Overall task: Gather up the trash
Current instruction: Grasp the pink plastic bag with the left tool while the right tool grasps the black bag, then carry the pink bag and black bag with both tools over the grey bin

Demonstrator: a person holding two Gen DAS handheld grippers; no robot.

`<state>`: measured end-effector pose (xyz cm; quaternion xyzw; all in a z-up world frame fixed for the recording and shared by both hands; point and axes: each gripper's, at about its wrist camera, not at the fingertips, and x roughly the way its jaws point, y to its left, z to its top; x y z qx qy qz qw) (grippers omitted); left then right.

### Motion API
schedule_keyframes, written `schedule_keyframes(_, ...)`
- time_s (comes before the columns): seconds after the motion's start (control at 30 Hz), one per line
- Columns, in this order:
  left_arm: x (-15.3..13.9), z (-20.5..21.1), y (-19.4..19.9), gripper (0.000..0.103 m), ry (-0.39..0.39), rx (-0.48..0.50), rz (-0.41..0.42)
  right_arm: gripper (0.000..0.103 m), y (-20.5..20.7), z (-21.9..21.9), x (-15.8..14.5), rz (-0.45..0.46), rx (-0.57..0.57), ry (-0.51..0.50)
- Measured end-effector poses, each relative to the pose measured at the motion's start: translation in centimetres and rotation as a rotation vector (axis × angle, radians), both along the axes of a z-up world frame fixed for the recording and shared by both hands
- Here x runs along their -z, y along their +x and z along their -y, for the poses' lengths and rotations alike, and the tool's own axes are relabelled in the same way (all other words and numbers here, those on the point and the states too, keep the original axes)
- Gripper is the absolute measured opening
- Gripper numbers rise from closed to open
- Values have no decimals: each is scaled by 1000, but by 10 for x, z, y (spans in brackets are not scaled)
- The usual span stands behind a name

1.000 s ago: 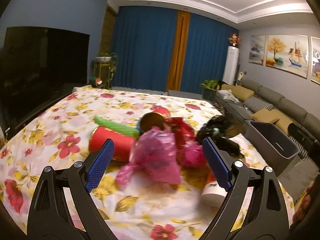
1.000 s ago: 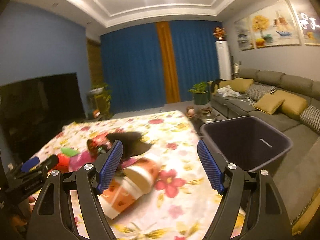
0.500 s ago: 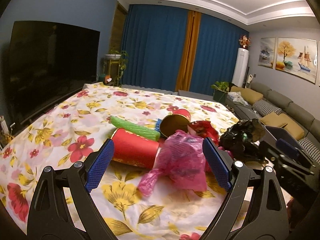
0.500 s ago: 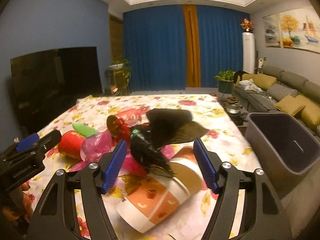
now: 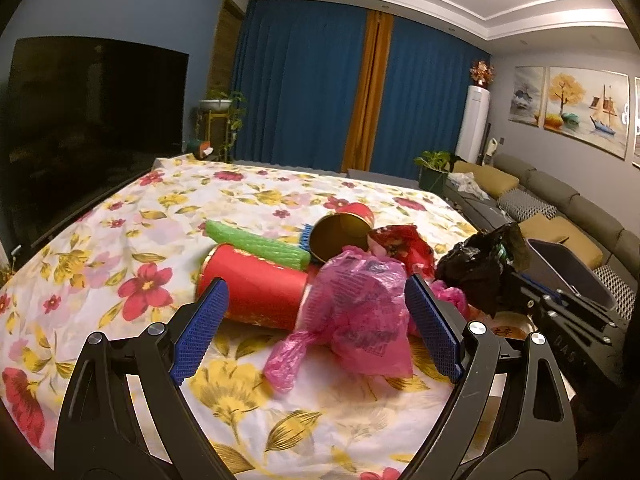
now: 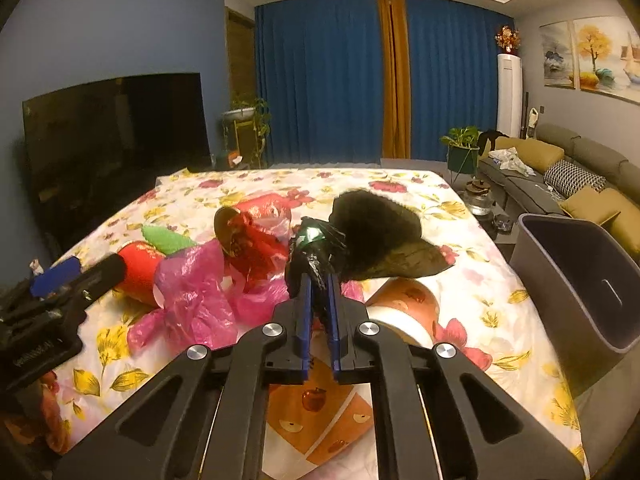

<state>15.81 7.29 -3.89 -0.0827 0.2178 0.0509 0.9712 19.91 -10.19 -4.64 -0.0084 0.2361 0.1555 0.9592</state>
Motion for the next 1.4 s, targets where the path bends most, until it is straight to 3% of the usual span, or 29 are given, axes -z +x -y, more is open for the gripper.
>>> schedule_keyframes(0.1,3,7,10,84,-5,30,-23,7,-5,7,-6,23,7,24)
schedule_keyframes(0.3,15,15,34,63,-1,68,-97,7,-18,21,-19,75,30,54)
schedule_keyframes(0.47,25,18,48,32,-23,106,-152,6,-26,32,-26,104,47,79)
schedule_keyframes(0.67,27,19,49,4,-35,121,-152,6,-24,40,-24,79,56,94)
schedule_keyframes(0.8,23,18,41,1,-49,128,-125,6,-24,40,-21,63,27,100)
schedule_keyframes(0.87,16,14,34,1,-69,130,-100,24,-22,36,-21,53,12,96)
schedule_keyframes(0.9,13,12,29,1,-76,133,-86,53,-22,36,-20,53,14,93)
schedule_keyframes(0.93,9,10,25,1,-80,134,-72,63,-23,36,-20,60,21,92)
schedule_keyframes(1.2,-23,-8,-3,1,-85,86,37,63,-3,15,-8,0,-21,56)
schedule_keyframes(1.4,-24,-12,-6,1,-91,78,42,55,15,-4,-1,-43,-55,16)
